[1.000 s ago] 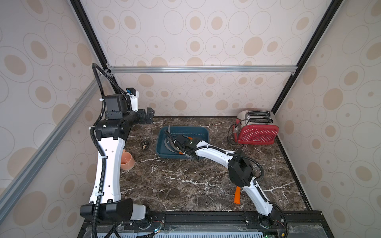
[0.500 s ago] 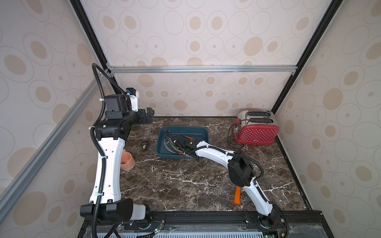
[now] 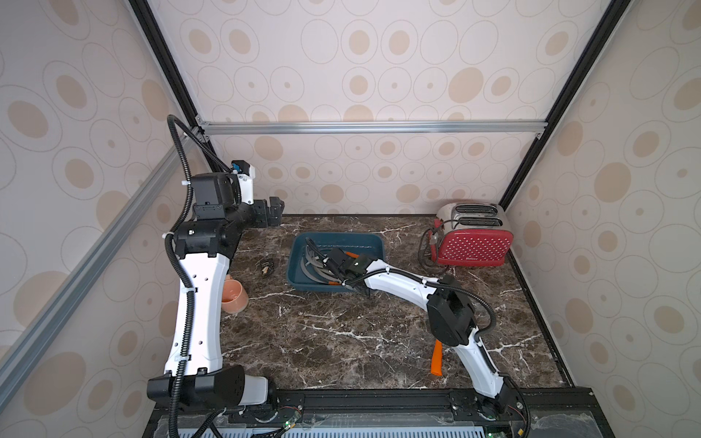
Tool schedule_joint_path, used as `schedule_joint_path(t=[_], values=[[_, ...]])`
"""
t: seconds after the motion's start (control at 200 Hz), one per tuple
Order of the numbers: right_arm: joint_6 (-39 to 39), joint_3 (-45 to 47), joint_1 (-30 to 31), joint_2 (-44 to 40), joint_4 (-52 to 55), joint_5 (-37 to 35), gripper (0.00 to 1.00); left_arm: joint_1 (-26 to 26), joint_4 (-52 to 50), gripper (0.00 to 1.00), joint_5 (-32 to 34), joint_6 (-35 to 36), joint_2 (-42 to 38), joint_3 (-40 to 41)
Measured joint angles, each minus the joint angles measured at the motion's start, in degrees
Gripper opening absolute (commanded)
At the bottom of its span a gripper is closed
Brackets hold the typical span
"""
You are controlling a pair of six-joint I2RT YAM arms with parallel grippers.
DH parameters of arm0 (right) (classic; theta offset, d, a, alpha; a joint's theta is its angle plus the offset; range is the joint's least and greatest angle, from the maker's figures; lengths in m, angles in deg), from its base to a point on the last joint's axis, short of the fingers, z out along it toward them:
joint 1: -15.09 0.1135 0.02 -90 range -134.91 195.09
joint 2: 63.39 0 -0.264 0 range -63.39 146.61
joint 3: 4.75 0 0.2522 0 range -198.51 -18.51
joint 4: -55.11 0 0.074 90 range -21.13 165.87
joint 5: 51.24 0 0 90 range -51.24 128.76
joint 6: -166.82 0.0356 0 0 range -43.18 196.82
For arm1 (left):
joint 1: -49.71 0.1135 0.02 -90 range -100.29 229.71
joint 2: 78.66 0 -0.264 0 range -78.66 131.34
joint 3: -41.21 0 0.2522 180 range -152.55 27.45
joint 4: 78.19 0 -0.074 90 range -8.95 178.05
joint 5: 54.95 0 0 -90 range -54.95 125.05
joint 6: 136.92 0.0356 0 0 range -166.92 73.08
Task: Put small sickles into storage boxes
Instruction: Place the sickle in the storage box.
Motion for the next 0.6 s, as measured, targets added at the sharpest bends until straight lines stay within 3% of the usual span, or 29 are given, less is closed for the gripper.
schedule_joint_path(t=[0.295,0.446,0.601], values=[[9.3,1.6,-2.2,-9.0,-1.3,3.0,0.52,0.0,0.0,0.99,-0.9,0.0,0.0,0.0],[18.6,9.1,-5.0,-18.0,-1.7,4.2,0.52,0.0,0.1,0.99,-2.0,0.0,-0.7,0.6],[30.7,21.5,-7.5,-28.8,-2.2,9.9,0.52,0.0,1.1,0.99,-5.4,-0.7,-2.7,5.2]])
